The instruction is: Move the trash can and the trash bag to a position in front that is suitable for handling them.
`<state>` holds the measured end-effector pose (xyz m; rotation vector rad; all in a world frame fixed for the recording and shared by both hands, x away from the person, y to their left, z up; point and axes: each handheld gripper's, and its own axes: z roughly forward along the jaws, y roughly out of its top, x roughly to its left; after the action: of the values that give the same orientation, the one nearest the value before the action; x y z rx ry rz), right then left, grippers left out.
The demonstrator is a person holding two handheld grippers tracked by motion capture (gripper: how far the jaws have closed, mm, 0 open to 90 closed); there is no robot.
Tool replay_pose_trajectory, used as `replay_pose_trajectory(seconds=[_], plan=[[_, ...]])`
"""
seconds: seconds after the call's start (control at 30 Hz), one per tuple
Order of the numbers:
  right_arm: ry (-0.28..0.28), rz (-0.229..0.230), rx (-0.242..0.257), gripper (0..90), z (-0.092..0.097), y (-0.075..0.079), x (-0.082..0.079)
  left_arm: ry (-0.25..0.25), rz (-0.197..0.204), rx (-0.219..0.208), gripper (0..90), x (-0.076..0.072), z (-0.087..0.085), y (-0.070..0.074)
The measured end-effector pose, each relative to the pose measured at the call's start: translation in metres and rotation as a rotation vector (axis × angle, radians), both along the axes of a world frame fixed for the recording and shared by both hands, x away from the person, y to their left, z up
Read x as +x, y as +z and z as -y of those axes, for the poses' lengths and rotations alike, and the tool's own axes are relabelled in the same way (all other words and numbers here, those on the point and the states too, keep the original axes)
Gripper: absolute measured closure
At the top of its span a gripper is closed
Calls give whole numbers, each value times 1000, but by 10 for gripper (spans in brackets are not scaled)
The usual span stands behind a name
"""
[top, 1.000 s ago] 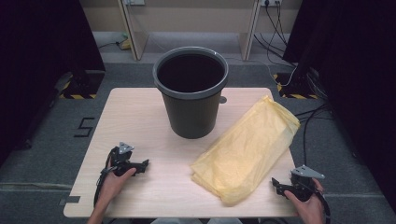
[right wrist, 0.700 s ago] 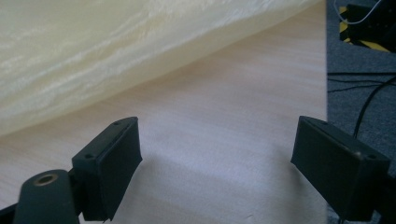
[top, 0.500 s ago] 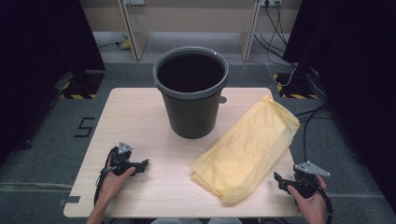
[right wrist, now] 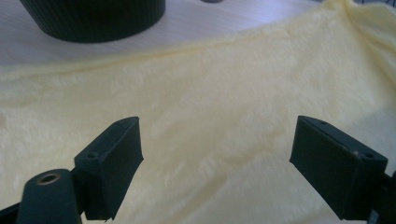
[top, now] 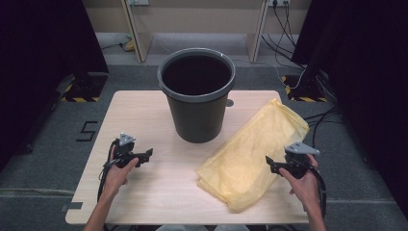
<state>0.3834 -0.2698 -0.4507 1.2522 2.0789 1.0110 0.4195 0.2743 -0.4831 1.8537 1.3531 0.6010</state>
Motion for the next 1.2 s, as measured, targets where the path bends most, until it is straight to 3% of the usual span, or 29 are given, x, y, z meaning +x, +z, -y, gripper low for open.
replay_pose_trajectory(seconds=[0.1, 0.17, 0.2, 0.23, 0.27, 0.3, 0.37, 0.4, 0.47, 0.53, 0.57, 0.6, 0.73, 0.93, 1.0, 1.13, 1.17, 1.2], plan=[[11, 17, 10, 168, -14, 11, 20, 3, 2, -9, 147, 14, 2, 10], [0, 30, 14, 168, -20, 17, 33, 11, -9, -35, 148, 32, 3, 15], [0, 30, 14, 168, -20, 17, 33, 11, -9, -35, 149, 32, 3, 15], [-1, 38, 15, 168, -23, 20, 39, 14, -14, -60, 149, 38, 3, 15], [-5, 44, 9, 168, -31, 25, 52, 14, -41, -113, 150, 52, 2, 17], [-5, 44, 9, 168, -31, 25, 52, 14, -41, -113, 149, 52, 2, 17], [-10, 44, 9, 168, -42, 30, 73, 36, -36, -110, 151, 64, 2, 19], [-10, 44, 9, 168, -42, 30, 73, 46, -38, -111, 151, 71, 3, 21], [-25, 45, 15, 177, -52, 32, 96, 77, -35, -109, 151, 89, 7, 23], [-39, 52, 23, 182, -59, 32, 111, 78, -26, -97, 154, 94, 10, 23], [-41, 55, 25, 182, -62, 32, 118, 74, -18, -84, 155, 104, 16, 23], [-46, 55, 29, 182, -66, 31, 124, 78, -17, -93, 157, 108, 20, 23], [-43, 62, 21, 187, -83, 28, 146, 92, -10, -139, 157, 123, 30, 23], [-40, 64, 16, 194, -99, 24, 166, 151, 15, -137, 157, 140, 34, 27], [-22, 73, 29, 204, -108, 24, 176, 147, 25, -150, 158, 144, 37, 29], [9, 84, 58, 212, -115, 24, 179, 108, 14, -157, 157, 147, 46, 31], [27, 96, 52, 275, -119, 24, 177, 104, 13, -147, 213, 146, 48, 32], [27, 96, 52, 275, -119, 24, 177, 96, 13, -130, 213, 146, 49, 32]])
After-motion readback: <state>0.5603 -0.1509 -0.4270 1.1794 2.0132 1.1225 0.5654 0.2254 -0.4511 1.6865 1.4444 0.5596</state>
